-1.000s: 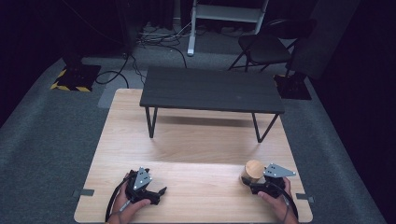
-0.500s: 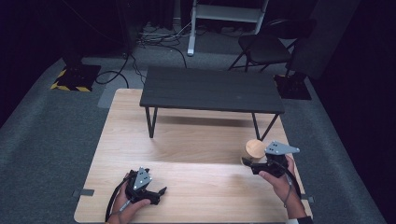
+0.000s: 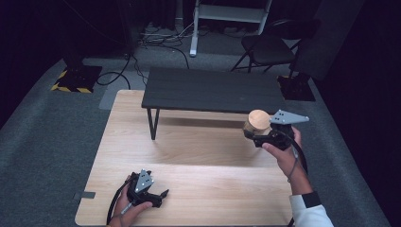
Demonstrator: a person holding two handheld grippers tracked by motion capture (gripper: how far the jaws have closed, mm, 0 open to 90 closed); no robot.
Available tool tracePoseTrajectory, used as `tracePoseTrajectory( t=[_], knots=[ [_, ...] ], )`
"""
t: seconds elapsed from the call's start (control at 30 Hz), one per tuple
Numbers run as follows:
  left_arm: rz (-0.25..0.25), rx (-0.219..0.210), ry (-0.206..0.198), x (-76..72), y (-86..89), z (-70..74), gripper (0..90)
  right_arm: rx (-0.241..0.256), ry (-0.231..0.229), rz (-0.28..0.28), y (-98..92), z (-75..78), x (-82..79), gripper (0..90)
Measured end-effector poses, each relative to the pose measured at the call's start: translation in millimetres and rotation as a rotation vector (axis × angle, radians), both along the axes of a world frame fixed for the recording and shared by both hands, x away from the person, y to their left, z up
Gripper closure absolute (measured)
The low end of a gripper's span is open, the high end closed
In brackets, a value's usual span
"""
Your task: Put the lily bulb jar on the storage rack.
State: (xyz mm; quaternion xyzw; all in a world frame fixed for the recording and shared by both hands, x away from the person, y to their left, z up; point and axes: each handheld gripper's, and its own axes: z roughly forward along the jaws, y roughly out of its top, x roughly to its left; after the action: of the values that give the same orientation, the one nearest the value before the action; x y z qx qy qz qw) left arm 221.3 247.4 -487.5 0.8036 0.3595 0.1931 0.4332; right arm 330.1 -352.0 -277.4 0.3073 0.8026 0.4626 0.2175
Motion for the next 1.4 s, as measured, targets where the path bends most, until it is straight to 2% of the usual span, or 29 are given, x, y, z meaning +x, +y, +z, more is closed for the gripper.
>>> tracePoseTrajectory(
  t=[0.07,0.1,0.2,0.23,0.33,0.53,0.57,0.73,0.83,1.2,1.4],
  knots=[
    [0.000,0.000,0.000,0.0,0.0,0.0,0.4,0.000,0.001,0.002,5.9,12.9,8.6,24.7],
    [0.000,0.000,0.000,0.0,0.0,0.0,0.5,0.000,0.001,0.002,5.9,12.9,8.6,24.7],
    [0.000,0.000,0.000,0.0,0.0,0.0,0.4,0.003,0.001,0.003,12.8,28.1,20.4,24.7],
    [0.000,0.000,0.000,0.0,0.0,0.0,0.5,0.003,0.001,0.003,12.8,28.1,20.4,24.7],
    [0.000,0.000,0.000,0.0,0.0,0.0,0.5,0.027,0.005,-0.012,15.8,40.5,31.5,24.7],
    [0.000,0.000,0.000,0.1,0.0,0.0,0.4,0.025,-0.005,-0.028,24.0,53.6,44.2,24.7],
    [0.000,0.000,0.000,0.1,0.1,0.0,0.4,0.029,0.009,-0.036,26.6,57.1,50.3,24.7],
    [0.000,0.001,0.001,0.1,0.1,0.3,0.5,0.048,0.015,-0.048,30.5,58.5,62.6,24.7],
    [0.000,0.000,0.001,0.1,0.1,0.1,0.4,0.011,0.025,-0.075,40.8,59.0,73.5,24.7],
    [0.000,0.000,0.000,0.1,0.1,0.1,0.4,-0.003,0.065,-0.118,50.9,45.4,96.9,24.7],
    [0.000,0.000,0.001,0.1,0.1,0.1,0.5,-0.009,0.076,-0.122,53.2,42.1,103.0,24.7]
  ],
)
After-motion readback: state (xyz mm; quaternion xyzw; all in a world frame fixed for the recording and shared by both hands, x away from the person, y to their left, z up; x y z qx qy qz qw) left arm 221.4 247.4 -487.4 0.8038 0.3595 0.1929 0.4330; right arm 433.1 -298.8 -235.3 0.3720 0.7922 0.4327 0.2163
